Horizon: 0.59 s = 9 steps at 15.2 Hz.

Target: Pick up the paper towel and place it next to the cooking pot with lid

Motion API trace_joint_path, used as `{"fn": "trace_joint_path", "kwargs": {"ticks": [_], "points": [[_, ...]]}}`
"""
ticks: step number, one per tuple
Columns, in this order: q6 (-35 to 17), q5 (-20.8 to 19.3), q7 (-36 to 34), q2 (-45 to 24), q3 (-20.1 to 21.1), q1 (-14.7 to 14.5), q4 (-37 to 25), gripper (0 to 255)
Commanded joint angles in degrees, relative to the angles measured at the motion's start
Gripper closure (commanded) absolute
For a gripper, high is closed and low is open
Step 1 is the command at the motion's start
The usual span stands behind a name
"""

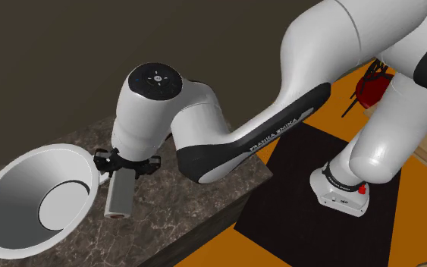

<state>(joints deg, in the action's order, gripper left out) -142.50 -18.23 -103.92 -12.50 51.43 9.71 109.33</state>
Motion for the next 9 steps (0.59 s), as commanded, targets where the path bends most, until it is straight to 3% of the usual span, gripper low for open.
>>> {"fn": "trace_joint_path", "kwargs": {"ticks": [1,9], "points": [[-1.1,-1.7,-1.1,-1.1,-0.7,-0.8,0.4,255],[-5.8,-6.8,-4.9,-4.2,-3.6,-3.1,3.1,255]]}}
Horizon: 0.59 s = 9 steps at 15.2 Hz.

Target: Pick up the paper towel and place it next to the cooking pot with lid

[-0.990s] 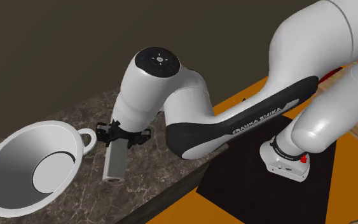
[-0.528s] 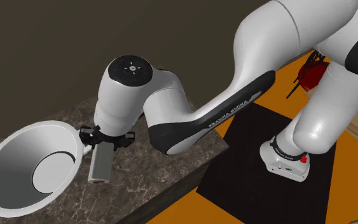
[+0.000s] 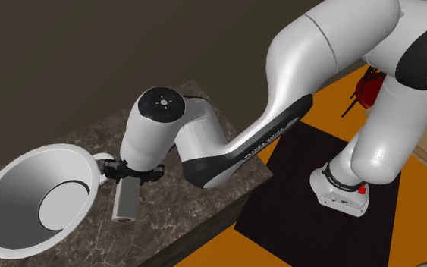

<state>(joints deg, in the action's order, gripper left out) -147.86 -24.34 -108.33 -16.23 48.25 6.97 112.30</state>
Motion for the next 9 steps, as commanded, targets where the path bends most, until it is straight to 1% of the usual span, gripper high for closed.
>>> {"fn": "trace_joint_path", "kwargs": {"ticks": [1,9], "points": [[-1.0,-1.4,-1.0,-0.9,-0.8,-0.7,0.4,255],[-5.4,-7.2,-5.4,-4.3,-4.8,-3.8,2.1,255]]}}
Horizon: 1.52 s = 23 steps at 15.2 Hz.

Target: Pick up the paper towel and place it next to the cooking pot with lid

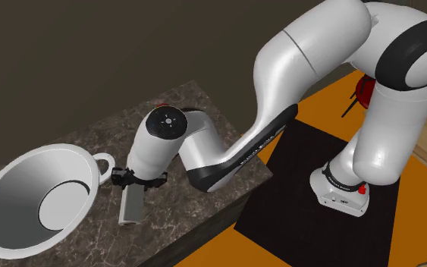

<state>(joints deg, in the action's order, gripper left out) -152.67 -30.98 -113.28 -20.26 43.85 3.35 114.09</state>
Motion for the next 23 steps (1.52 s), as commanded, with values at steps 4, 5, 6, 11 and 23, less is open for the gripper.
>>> {"fn": "trace_joint_path", "kwargs": {"ticks": [4,5,6,11,23], "points": [[-2.6,-3.6,-2.8,-2.1,-2.8,-2.0,0.8,255],[-3.1,-4.4,-3.3,-2.6,-3.4,-2.5,0.9,255],[-3.6,-5.2,-4.0,-3.1,-4.0,-3.0,0.9,255],[-6.1,-9.0,-7.0,-5.5,-7.3,-5.5,1.1,255],[-8.4,-12.7,-10.1,-7.9,-10.6,-8.1,0.9,255]]}}
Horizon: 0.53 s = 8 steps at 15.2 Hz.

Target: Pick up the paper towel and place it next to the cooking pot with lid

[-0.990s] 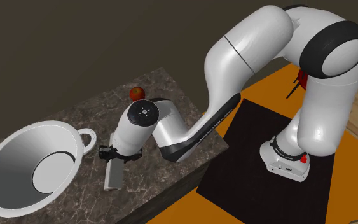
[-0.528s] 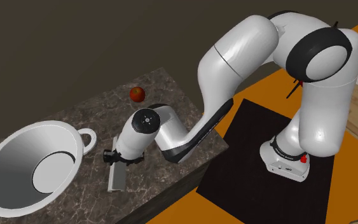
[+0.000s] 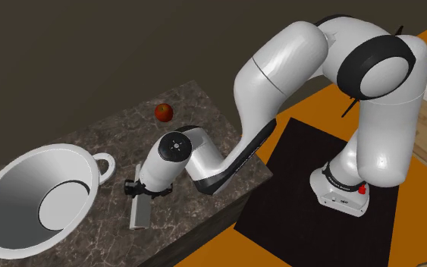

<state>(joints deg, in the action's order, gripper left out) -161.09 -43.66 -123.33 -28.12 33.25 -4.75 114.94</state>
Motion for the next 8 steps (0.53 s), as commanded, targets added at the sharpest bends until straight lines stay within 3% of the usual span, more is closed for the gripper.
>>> {"fn": "trace_joint_path", "kwargs": {"ticks": [1,6,8], "points": [[0.0,0.0,0.0,0.0,0.0,0.0,0.0,0],[0.0,0.0,0.0,0.0,0.0,0.0,0.0,0],[1.0,3.6,2.5,4.0,3.6,3.4,2.8,0]]}}
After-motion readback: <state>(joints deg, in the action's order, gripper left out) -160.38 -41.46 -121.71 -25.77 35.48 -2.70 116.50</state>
